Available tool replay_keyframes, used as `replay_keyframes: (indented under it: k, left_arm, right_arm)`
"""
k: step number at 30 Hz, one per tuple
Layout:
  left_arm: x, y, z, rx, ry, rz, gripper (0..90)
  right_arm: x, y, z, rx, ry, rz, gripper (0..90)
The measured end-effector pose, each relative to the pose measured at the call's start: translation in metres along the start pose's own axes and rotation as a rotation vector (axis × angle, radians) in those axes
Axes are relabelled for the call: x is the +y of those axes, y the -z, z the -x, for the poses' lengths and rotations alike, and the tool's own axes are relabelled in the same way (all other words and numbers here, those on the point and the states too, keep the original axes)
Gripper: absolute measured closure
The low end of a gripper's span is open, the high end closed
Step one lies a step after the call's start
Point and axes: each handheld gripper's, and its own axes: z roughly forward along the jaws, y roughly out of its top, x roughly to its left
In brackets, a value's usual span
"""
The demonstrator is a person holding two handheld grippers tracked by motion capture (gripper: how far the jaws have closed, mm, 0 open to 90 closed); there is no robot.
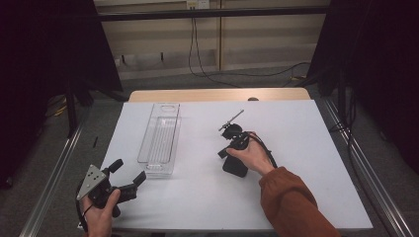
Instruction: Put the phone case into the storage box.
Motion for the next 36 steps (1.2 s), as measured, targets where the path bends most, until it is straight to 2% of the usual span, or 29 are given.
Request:
replay_keyframes:
  k: [11, 13, 36]
  left_arm:
    - [0.000, 0.000, 0.000, -0.002, 0.001, -0.002, 2.8]
    - [0.000, 0.000, 0.000, -0.001, 0.000, -0.004, 2.8]
    - [-0.001, 0.000, -0.001, -0.002, 0.001, -0.006, 2.8]
  right_arm:
    - [-0.006, -0.009, -0.002, 0.005, 0.013, -0.044, 90.0]
    - [-0.008, -0.010, -0.001, 0.017, 0.006, -0.033, 90.0]
    - [-0.018, -0.006, -0.003, 0.018, 0.007, -0.035, 90.0]
